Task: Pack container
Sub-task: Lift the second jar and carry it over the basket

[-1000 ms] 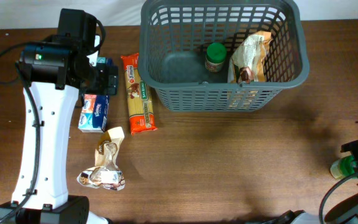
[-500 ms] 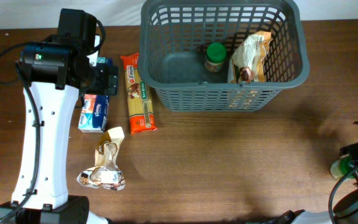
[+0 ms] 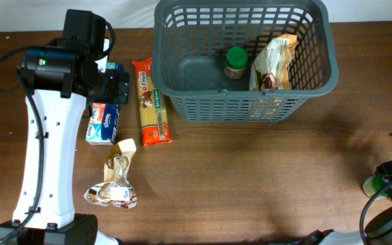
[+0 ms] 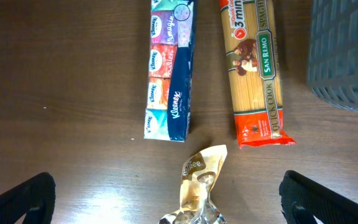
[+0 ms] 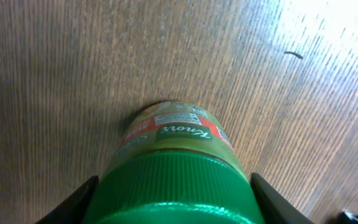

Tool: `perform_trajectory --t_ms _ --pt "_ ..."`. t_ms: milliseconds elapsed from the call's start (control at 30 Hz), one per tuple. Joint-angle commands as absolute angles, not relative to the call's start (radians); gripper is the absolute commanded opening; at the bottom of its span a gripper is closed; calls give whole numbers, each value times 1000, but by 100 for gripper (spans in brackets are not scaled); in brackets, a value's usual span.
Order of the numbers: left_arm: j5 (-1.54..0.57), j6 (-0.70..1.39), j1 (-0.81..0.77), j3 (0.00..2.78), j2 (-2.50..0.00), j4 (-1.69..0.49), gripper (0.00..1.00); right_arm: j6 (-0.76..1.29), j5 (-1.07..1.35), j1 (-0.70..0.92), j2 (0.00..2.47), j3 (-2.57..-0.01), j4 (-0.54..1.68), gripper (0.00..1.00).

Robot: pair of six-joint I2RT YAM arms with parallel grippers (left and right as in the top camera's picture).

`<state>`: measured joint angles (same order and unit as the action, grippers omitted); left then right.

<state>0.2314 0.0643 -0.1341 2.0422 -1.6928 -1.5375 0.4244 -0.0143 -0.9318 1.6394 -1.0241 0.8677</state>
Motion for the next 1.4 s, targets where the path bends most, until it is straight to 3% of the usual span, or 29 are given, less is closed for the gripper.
perform_trajectory --t_ms 0,100,200,333,567,833,1067,1367 --pt "224 60 -130 2040 -1696 -1538 99 440 -33 -938 1645 -1017 871 34" --pt "224 60 -130 2040 -1696 -1538 99 439 28 -938 1643 -1024 875 18" --pt "224 60 -130 2040 -1696 -1538 99 439 122 -936 1631 -1049 892 16" --pt "224 60 -130 2040 -1696 -1538 99 439 213 -935 1594 -1114 952 4" --pt "224 60 -130 2040 -1696 -1538 99 433 255 -849 1465 -1352 1114 4" --pt "224 60 -130 2040 -1696 -1538 99 278 310 -503 1364 -1748 1186 4" --pt "224 60 -130 2040 -1696 -1538 99 187 303 -88 1377 -1898 971 4" --pt "224 60 -130 2040 -1696 -1538 99 203 298 147 1622 -1898 785 4"
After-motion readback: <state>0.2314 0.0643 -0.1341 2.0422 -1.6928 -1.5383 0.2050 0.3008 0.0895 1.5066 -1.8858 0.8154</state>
